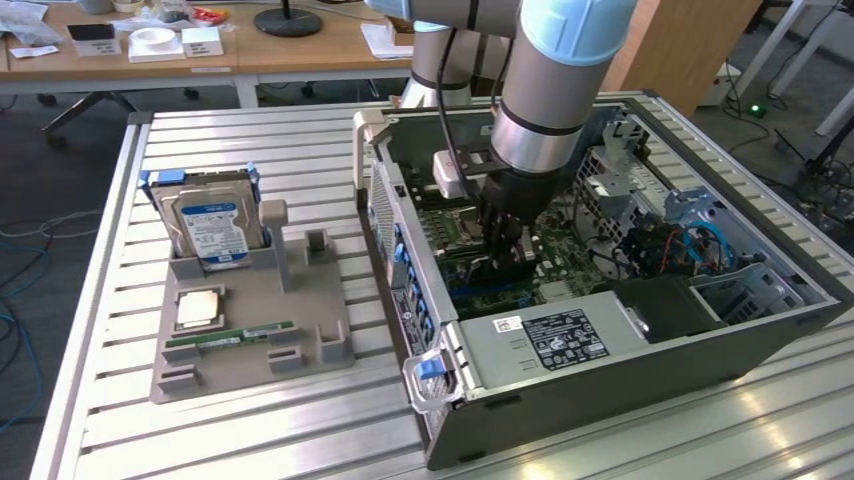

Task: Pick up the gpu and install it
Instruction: 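Insert the gpu into the slot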

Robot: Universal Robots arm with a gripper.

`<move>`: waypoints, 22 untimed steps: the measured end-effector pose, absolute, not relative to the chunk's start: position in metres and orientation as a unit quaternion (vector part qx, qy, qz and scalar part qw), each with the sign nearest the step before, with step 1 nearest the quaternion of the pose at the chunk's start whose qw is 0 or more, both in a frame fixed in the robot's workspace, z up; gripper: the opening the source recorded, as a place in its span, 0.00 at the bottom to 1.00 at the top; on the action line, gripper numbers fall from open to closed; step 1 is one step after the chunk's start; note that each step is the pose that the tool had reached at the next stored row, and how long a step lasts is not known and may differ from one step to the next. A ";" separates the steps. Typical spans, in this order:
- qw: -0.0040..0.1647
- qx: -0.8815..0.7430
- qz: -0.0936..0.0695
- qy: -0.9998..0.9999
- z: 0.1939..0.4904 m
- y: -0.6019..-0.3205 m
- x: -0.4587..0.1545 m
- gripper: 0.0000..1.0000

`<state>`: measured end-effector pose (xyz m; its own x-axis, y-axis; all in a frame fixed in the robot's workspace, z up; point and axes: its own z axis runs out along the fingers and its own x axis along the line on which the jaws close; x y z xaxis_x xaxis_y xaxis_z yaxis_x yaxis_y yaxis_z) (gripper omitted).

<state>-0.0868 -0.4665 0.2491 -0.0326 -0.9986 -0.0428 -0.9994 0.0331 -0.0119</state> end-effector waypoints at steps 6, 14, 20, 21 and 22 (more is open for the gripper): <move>0.020 -0.695 0.011 0.718 0.248 -0.466 -0.087 0.26; 0.020 -0.695 0.011 0.719 0.247 -0.466 -0.087 0.27; 0.020 -0.695 0.011 0.718 0.248 -0.466 -0.087 0.40; 0.020 -0.695 0.011 0.718 0.248 -0.466 -0.087 0.40; 0.020 -0.695 0.011 0.718 0.248 -0.466 -0.087 0.40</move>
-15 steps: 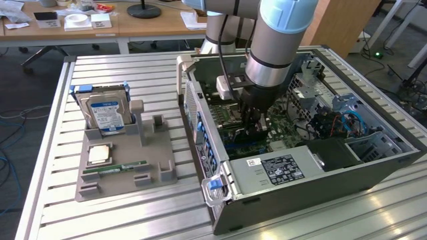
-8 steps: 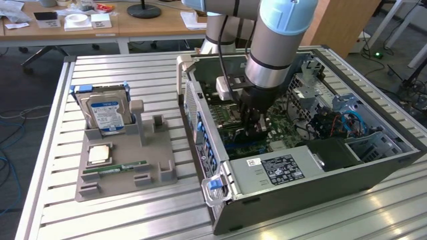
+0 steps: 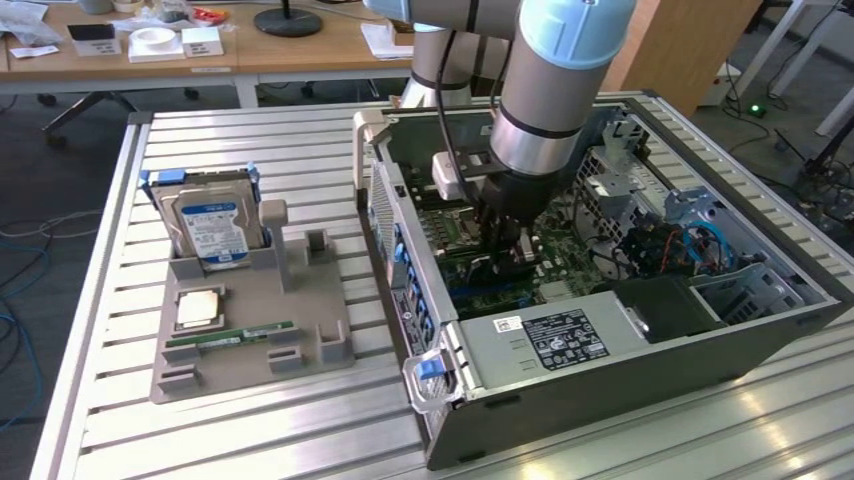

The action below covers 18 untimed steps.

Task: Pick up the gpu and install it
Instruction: 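Insert the gpu into the slot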

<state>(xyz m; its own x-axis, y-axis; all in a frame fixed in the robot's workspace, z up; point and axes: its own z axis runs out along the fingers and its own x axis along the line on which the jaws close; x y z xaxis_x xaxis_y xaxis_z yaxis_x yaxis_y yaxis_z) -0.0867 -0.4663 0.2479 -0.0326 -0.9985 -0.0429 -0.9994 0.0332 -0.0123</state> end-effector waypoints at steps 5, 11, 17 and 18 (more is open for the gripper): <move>0.020 -0.695 0.011 0.718 0.248 -0.466 -0.087 0.40; 0.020 -0.695 0.011 0.718 0.252 -0.466 -0.087 0.40; 0.021 -0.695 0.011 0.718 0.253 -0.466 -0.087 0.40; 0.021 -0.695 0.011 0.719 0.253 -0.466 -0.087 0.40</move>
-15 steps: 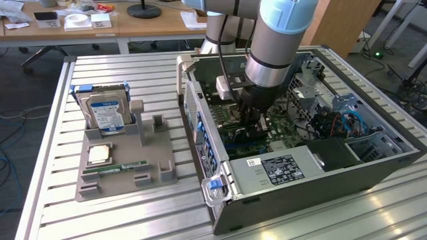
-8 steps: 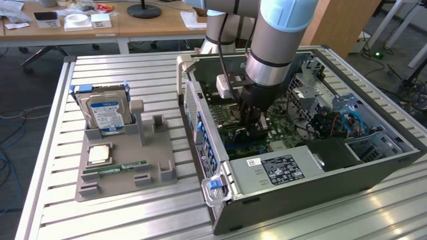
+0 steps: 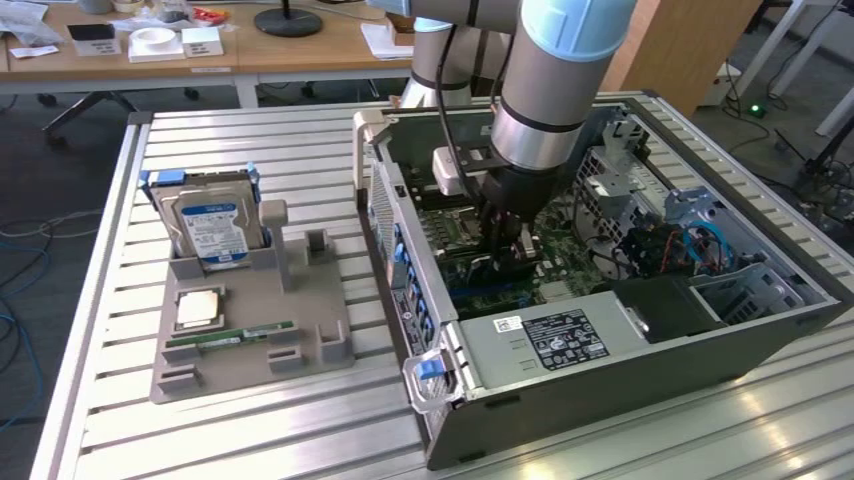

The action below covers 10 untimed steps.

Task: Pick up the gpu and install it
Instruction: 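Insert the gpu into the slot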

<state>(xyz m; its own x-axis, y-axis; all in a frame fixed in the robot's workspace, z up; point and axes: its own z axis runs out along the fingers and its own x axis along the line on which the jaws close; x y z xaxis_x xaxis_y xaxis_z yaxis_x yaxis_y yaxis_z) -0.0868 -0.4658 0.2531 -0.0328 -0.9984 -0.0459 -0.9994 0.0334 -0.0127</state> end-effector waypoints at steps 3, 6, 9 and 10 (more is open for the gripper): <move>0.021 -0.695 0.012 0.718 0.253 -0.466 -0.087 0.40; 0.023 -0.695 0.013 0.718 0.253 -0.466 -0.087 0.40; 0.024 -0.695 0.014 0.718 0.253 -0.466 -0.087 0.40; 0.024 -0.695 0.014 0.718 0.253 -0.466 -0.087 0.40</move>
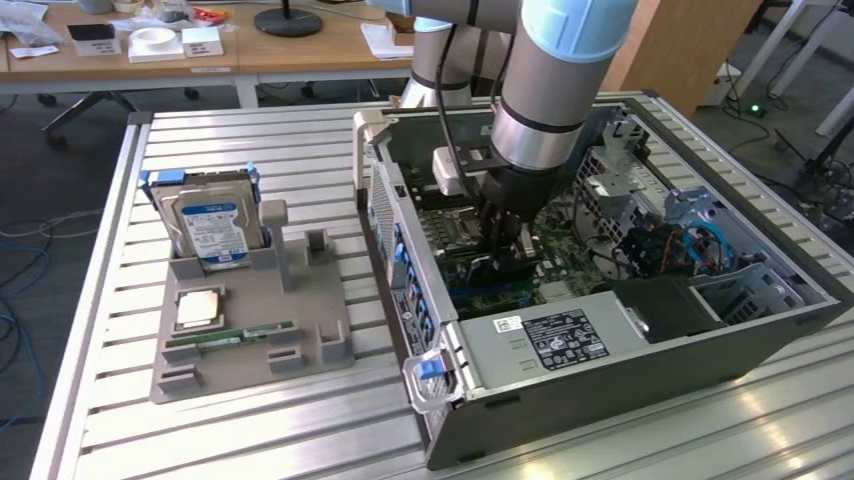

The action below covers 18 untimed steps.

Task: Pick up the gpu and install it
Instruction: 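Insert the gpu into the slot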

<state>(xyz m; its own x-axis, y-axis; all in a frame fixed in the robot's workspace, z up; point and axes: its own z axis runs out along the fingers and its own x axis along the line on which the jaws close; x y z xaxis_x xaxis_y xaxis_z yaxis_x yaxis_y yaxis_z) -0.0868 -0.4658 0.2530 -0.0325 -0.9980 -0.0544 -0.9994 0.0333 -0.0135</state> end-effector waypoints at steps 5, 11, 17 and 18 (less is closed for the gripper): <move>0.025 -0.695 0.014 0.718 0.253 -0.465 -0.088 0.40; 0.027 -0.695 0.015 0.718 0.253 -0.464 -0.089 0.40; 0.030 -0.695 0.016 0.718 0.253 -0.463 -0.089 0.40; 0.030 -0.695 0.016 0.718 0.253 -0.463 -0.089 0.40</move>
<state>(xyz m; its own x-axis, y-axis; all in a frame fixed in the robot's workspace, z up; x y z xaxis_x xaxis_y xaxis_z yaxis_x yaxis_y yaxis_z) -0.0892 -0.4630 0.2530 -0.0322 -0.9974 -0.0647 -0.9993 0.0335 -0.0187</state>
